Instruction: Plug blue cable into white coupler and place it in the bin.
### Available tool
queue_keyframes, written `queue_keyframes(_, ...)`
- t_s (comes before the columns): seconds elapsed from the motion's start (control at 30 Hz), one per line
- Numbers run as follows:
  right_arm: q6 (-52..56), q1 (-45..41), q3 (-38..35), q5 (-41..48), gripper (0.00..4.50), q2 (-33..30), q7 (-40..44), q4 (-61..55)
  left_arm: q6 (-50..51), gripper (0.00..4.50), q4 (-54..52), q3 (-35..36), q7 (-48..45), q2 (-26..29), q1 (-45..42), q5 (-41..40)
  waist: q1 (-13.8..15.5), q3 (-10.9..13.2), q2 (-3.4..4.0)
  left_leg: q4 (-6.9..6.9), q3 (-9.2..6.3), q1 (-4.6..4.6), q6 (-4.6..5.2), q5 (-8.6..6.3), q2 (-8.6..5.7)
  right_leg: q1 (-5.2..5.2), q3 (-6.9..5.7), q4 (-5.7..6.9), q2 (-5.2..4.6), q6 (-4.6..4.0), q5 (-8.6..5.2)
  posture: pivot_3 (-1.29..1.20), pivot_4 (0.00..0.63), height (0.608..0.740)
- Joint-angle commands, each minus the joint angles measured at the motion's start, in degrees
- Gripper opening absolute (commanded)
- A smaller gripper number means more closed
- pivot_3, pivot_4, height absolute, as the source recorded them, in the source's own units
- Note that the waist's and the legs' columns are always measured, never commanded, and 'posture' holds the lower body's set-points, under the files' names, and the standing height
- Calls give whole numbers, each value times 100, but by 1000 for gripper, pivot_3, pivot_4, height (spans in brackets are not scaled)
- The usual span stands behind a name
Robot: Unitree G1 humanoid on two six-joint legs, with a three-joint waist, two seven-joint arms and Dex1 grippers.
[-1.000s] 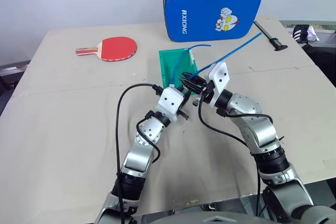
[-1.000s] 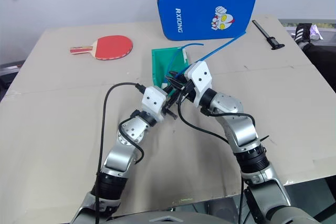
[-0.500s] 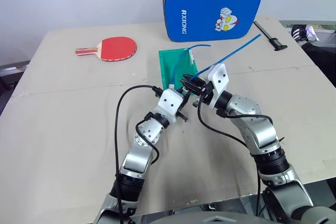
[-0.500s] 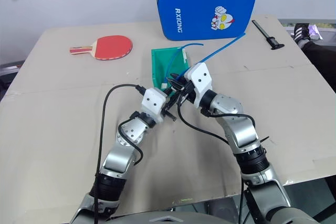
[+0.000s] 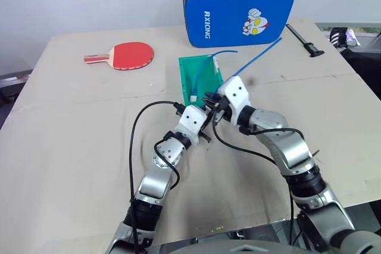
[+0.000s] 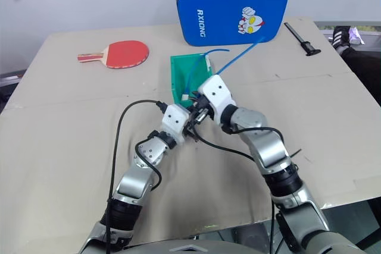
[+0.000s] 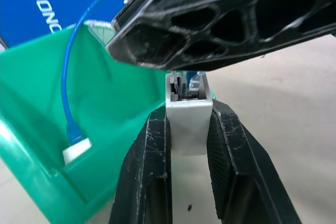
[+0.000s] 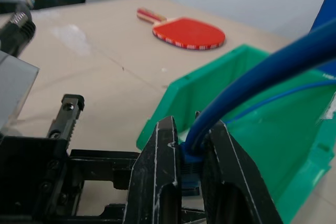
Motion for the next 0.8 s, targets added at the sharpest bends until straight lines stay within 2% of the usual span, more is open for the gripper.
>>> queue_keyframes(0.03, 840, -234, 179, -293, 0, 177, -385, 392, -230, 320, -399, -31, -12, -84, -157, -57, -3, 0, 0, 0, 1, -1, 0, 0, 0, -4, 1, 3, 0, 0, 0, 0, 150, 740)
queue_keyframes(0.2, 1141, -302, 393, -349, 0, 322, -360, 633, -175, 320, -428, -21, 0, -146, -175, -81, 16, 0, 0, 1, -3, -20, -2, 1, -1, -12, -4, -6, -2, 0, 0, 0, 150, 740)
queue_keyframes(0.5, 1058, 221, 366, -244, 0, 352, -138, 1253, -56, 320, -666, 156, 31, -392, -268, -296, 1, -3, -4, 1, 1, -9, 0, 0, -3, -12, 1, 7, 0, 1, 1, 0, 150, 740)
queue_keyframes(0.8, 423, 8, 142, -388, 0, 378, -279, 1008, 32, 320, -917, 221, -9, -374, -385, -287, 0, -3, -4, 0, 1, -14, -1, 1, -3, -13, 0, 0, 0, 1, 1, 0, 150, 740)
